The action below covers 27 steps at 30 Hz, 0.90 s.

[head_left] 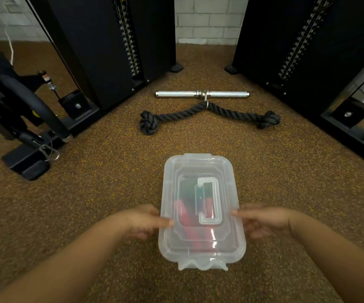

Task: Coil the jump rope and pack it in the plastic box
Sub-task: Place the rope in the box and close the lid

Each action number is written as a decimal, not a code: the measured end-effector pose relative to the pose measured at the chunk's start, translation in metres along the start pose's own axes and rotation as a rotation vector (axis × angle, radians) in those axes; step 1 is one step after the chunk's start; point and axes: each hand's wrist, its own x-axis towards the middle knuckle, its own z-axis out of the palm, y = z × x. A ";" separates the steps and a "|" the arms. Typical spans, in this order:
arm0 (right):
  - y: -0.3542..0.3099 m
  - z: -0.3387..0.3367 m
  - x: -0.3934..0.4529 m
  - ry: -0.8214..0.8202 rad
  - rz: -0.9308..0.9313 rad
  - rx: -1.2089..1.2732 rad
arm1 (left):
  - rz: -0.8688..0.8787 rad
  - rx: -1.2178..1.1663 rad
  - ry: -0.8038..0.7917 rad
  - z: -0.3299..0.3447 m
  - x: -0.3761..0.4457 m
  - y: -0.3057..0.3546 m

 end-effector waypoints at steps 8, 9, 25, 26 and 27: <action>-0.052 0.005 0.054 0.502 -0.184 0.269 | 0.236 -0.173 0.503 -0.006 0.045 0.068; -0.057 0.003 0.061 0.544 -0.182 0.278 | 0.233 -0.173 0.526 -0.009 0.051 0.073; -0.112 -0.021 0.101 0.462 -0.280 0.224 | 0.299 0.203 0.538 -0.028 0.096 0.107; -0.112 -0.020 0.102 0.446 -0.297 0.245 | 0.288 0.196 0.554 -0.028 0.096 0.106; -0.111 -0.019 0.105 0.435 -0.306 0.244 | 0.283 0.193 0.570 -0.027 0.096 0.104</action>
